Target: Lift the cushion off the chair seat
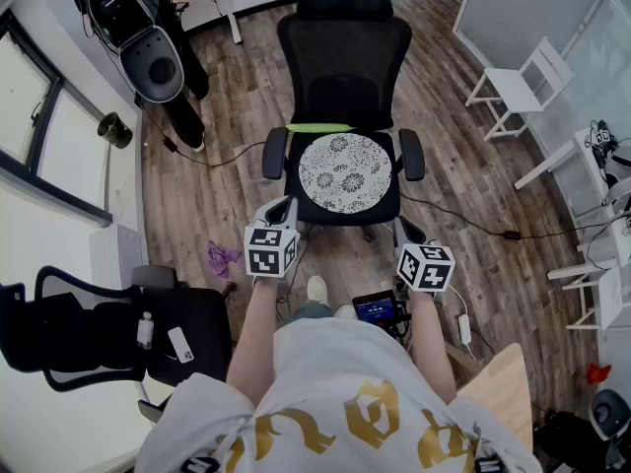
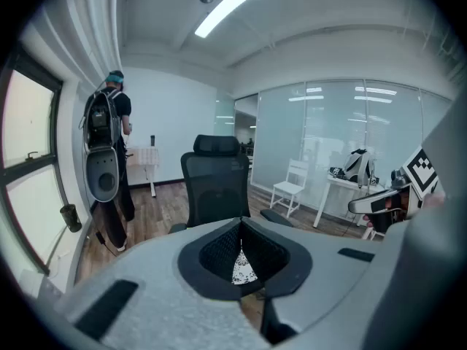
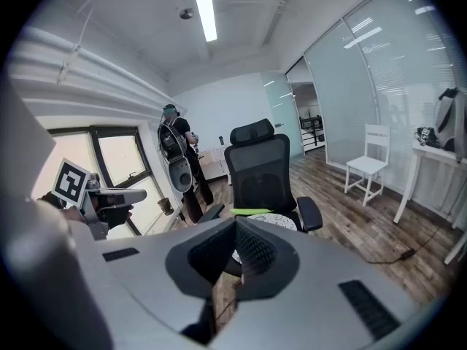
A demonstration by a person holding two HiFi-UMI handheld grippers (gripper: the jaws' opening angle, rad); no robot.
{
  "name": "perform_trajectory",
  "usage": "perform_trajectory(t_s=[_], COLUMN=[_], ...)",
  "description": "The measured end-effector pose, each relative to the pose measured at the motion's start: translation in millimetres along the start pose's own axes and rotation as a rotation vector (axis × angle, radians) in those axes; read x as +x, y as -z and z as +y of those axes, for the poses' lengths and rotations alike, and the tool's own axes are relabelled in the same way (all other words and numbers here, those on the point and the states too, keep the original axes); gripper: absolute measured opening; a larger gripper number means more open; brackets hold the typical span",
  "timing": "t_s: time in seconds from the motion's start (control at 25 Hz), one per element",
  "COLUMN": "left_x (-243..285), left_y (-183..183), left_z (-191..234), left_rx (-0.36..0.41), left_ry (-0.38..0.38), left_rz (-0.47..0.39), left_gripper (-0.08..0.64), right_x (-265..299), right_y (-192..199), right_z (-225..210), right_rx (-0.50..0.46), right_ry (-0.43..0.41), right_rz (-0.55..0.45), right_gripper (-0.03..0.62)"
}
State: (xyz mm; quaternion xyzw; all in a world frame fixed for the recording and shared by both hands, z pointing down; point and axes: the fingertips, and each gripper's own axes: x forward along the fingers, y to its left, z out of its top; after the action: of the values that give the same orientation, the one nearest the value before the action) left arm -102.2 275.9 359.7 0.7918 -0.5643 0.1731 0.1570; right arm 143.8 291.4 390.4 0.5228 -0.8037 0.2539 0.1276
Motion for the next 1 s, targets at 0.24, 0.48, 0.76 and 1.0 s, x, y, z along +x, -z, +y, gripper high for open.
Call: perform_trajectory(t_s=[0.24, 0.48, 0.76, 1.0], left_x=[-7.5, -12.1, -17.9, -21.7], left_y=[-2.9, -5.0, 6.0, 16.1], left_z=[5.0, 7.7, 13.1, 16.8], left_rx=[0.042, -0.089, -0.102, -0.076], left_ry=[-0.022, 0.042, 0.042, -0.05], left_rz=[-0.015, -0.054, -0.046, -0.017], left_gripper=[0.009, 0.009, 0.009, 0.01], right_x=[-2.7, 1.9, 7.6, 3.9], right_y=[-0.4, -2.8, 7.6, 11.5], right_z=[-3.7, -11.9, -5.5, -5.9], right_rx=[-0.019, -0.062, -0.036, -0.015], right_ry=[0.034, 0.097, 0.074, 0.051], right_rz=[-0.014, 0.007, 0.02, 0.016], right_gripper=[0.011, 0.011, 0.011, 0.011])
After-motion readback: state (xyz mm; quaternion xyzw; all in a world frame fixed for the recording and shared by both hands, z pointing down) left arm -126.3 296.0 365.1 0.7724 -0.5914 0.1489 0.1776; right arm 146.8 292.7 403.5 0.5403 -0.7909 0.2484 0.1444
